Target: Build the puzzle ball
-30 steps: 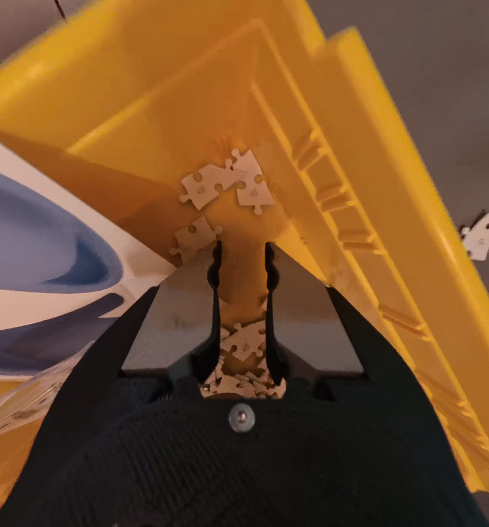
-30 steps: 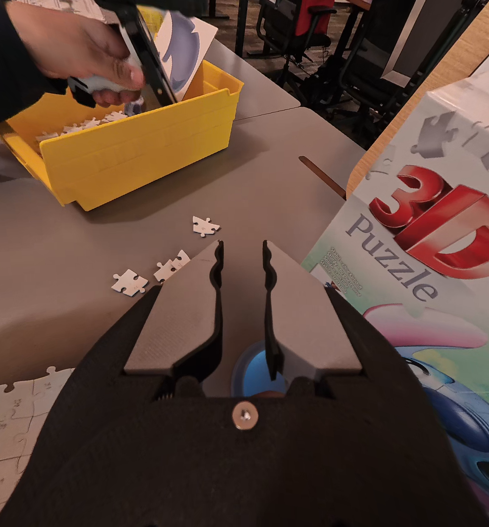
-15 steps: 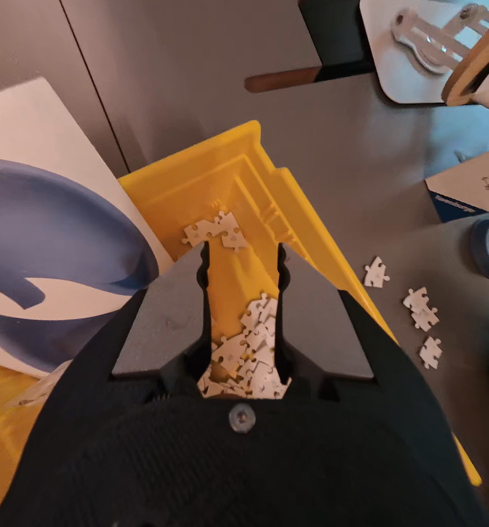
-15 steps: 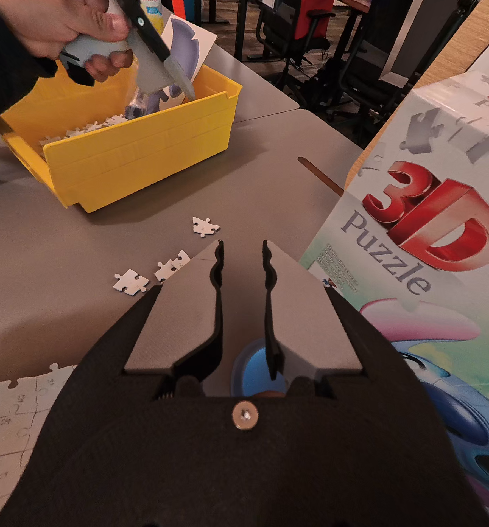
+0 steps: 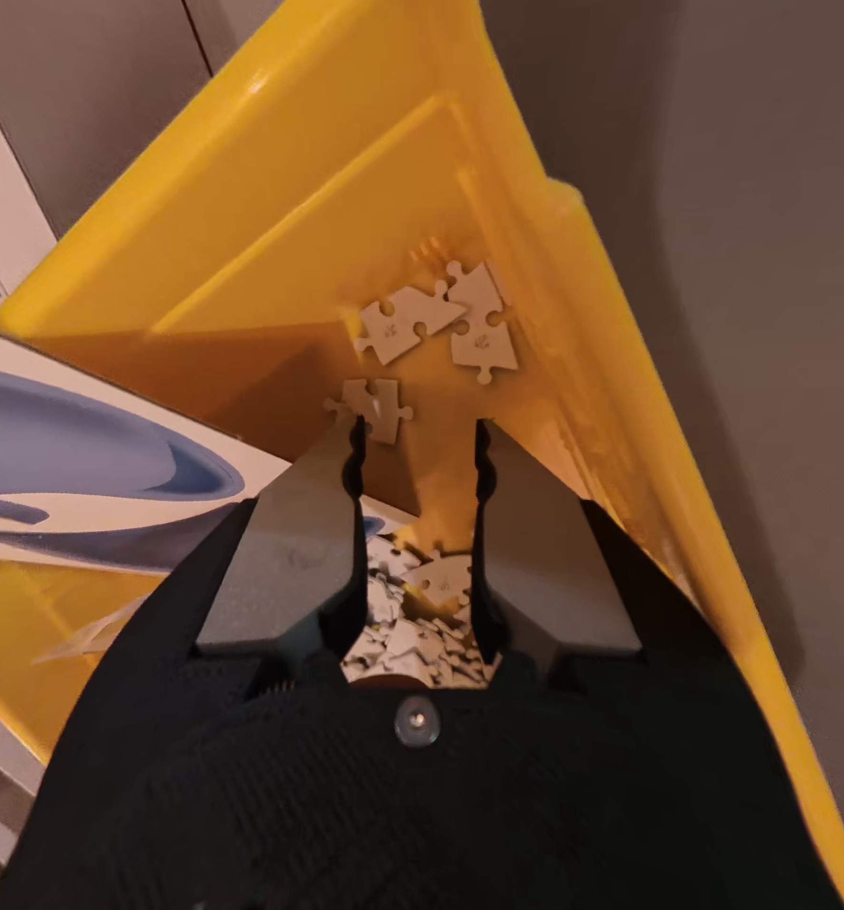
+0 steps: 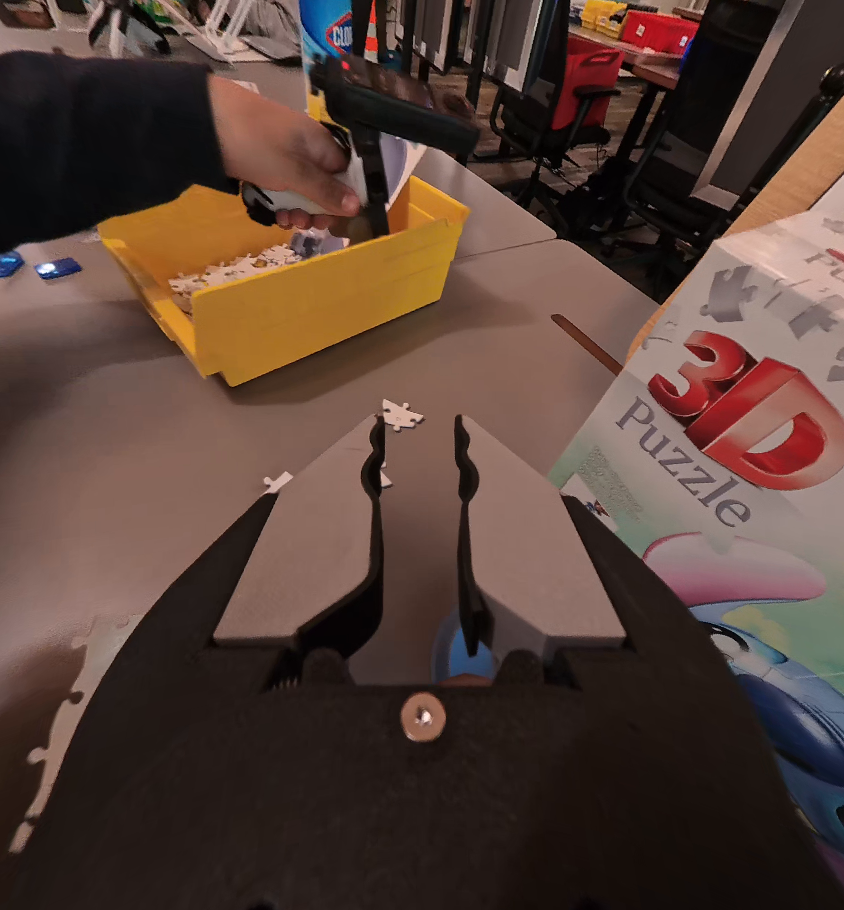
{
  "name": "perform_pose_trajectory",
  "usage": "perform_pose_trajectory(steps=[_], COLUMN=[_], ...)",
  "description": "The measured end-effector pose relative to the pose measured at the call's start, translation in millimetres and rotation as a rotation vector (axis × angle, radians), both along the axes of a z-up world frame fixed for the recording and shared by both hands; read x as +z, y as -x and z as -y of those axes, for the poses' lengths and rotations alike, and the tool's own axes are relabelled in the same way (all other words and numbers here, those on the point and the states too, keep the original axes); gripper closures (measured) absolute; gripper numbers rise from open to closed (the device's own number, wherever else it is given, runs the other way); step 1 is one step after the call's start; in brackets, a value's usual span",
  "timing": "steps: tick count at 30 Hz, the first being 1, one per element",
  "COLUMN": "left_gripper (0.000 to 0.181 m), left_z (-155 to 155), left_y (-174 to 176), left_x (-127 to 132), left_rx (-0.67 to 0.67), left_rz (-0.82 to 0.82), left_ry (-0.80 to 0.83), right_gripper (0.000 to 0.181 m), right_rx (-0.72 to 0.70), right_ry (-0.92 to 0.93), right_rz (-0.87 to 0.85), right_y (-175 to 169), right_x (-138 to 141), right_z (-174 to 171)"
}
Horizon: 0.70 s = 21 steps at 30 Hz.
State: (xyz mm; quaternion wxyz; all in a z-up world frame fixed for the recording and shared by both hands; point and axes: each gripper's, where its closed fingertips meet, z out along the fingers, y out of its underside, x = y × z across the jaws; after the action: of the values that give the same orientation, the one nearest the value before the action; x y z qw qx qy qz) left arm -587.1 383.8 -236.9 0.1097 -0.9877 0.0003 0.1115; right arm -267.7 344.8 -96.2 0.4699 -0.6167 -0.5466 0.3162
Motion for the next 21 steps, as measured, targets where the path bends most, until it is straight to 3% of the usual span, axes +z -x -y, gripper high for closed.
perform_pose_trajectory(steps=[5,11,14,21], left_gripper=[0.150,0.165,0.176,0.169], left_z=[6,1,9,9], left_y=[-2,13,9,4], left_x=[-7,-2,-10,-10], left_rx=[0.104,0.157,0.162,0.147], left_rz=[0.094,-0.014,0.013,0.087], left_ry=[0.130,0.154,0.192,0.199], right_gripper=[0.157,0.158,0.158,0.158], right_rx=[0.046,0.092,0.097,0.090], right_ry=[-0.012,-0.029,-0.036,-0.037], right_rz=[-0.036,-0.083,-0.088,-0.108], right_y=[-7,-17,-22,-32], right_x=[13,25,27,31], right_z=[16,34,37,37])
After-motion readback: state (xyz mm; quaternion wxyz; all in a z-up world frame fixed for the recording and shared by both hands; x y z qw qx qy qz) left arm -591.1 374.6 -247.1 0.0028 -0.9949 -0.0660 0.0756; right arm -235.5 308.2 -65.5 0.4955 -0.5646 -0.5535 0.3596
